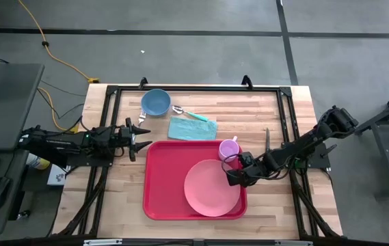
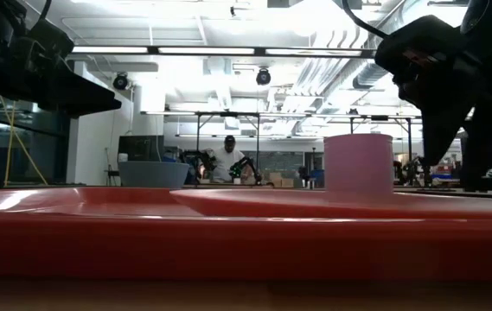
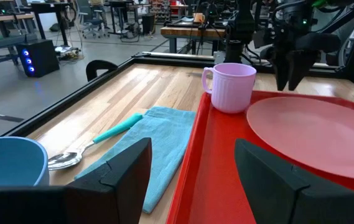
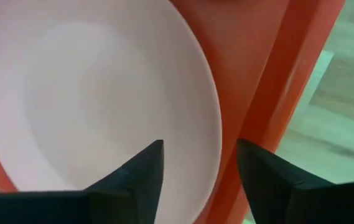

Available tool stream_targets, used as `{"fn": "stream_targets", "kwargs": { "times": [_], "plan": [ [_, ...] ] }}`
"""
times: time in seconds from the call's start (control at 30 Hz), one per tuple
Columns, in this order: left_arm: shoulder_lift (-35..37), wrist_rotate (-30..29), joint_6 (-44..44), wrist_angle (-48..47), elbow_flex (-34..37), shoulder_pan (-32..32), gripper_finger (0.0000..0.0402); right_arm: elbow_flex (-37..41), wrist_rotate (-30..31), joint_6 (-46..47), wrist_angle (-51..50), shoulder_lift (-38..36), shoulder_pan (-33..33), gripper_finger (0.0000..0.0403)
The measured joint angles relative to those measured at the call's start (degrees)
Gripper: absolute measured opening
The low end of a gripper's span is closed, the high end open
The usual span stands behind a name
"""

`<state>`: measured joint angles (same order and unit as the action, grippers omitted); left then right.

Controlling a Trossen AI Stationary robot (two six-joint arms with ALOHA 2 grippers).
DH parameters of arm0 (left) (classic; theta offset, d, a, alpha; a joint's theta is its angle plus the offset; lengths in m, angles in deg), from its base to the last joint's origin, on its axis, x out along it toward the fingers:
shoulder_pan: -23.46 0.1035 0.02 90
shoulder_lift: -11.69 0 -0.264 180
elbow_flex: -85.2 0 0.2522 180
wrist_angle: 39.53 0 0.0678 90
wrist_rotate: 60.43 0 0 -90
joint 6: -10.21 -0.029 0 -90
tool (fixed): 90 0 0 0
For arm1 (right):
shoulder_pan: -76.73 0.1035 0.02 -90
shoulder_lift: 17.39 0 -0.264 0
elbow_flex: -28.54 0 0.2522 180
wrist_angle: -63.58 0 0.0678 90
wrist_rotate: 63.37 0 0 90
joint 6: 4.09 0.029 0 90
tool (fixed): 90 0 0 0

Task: Set up tray
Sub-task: Put the blue bowl on the pink plate

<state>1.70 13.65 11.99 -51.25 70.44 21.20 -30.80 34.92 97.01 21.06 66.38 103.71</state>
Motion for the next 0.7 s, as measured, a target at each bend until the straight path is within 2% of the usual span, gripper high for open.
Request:
{"fn": "stream_targets", "kwargs": {
  "times": [0.17, 0.3, 0.53, 0.7],
  "plan": [
    [0.01, 0.00, 0.00, -0.01, -0.01, -0.01, 0.0262, -0.01, 0.15, -0.53, 0.33, -2.57, 0.17, 0.0188],
    [0.00, 0.00, 0.00, 0.00, -0.01, 0.00, 0.0262, -0.01, 3.07, -2.40, 0.37, -6.40, 0.17, 0.0174],
    [0.01, 0.00, 0.00, 0.00, -0.02, -0.01, 0.0262, -0.02, 14.29, -9.68, 0.76, -16.16, 0.04, 0.0128],
    [0.01, 0.00, 0.00, 0.00, 0.00, -0.01, 0.0262, -0.08, 24.07, -18.40, 2.34, -24.19, 0.00, 0.0078]
  ]
}}
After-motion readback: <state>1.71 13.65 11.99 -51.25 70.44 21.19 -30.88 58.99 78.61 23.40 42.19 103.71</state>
